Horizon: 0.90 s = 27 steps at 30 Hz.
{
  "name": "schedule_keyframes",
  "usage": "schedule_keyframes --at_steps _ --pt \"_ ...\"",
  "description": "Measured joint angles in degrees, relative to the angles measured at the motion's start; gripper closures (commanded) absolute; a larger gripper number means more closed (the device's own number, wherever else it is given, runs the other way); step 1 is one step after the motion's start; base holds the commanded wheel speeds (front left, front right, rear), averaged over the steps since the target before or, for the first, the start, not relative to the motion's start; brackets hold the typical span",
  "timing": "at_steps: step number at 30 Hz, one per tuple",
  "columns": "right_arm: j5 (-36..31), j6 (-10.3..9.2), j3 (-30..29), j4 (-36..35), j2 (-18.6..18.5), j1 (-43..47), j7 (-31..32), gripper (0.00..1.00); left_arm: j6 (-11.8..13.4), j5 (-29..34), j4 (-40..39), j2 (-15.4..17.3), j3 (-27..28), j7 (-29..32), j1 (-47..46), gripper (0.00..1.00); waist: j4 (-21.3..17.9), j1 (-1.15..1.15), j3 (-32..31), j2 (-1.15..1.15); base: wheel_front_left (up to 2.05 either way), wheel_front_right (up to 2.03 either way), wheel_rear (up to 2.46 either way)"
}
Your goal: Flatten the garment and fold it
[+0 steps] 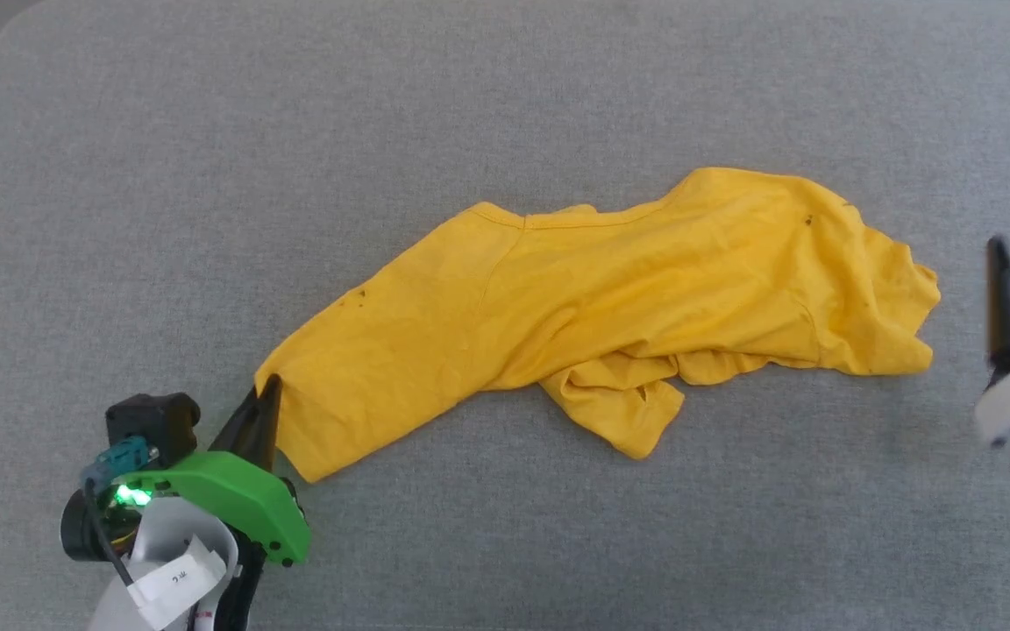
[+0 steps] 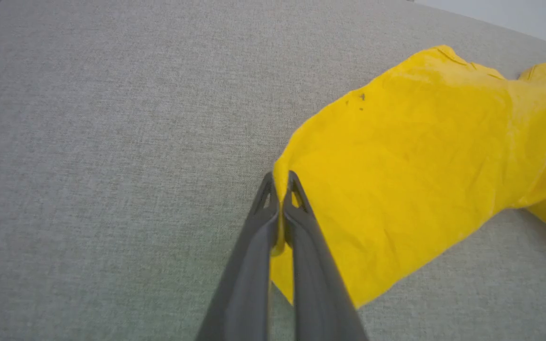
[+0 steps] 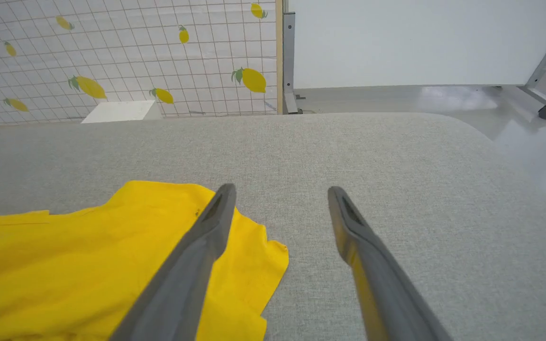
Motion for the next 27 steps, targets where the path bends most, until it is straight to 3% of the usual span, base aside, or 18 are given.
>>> schedule_keyframes --at_steps 5,11,27 --pt "-1.7 0.00 -0.9 2.9 -4.7 -5.0 9.8 0.00 1.7 0.0 -1.9 0.2 1.2 -0.1 0.1 1.00 0.5 0.00 0.9 0.00 0.00 0.00 0.00" --pt "-0.3 0.00 3.0 8.1 -9.1 -5.4 18.6 0.00 2.4 0.0 -3.5 1.1 2.4 0.0 0.6 1.00 1.9 0.00 2.0 0.00 0.00 0.00 0.00" --pt "1.6 0.00 6.7 17.8 -12.1 -9.4 21.0 0.00 2.4 0.0 -4.7 1.1 -0.1 1.6 0.5 1.00 4.7 0.00 5.0 0.00 0.00 0.00 0.00"
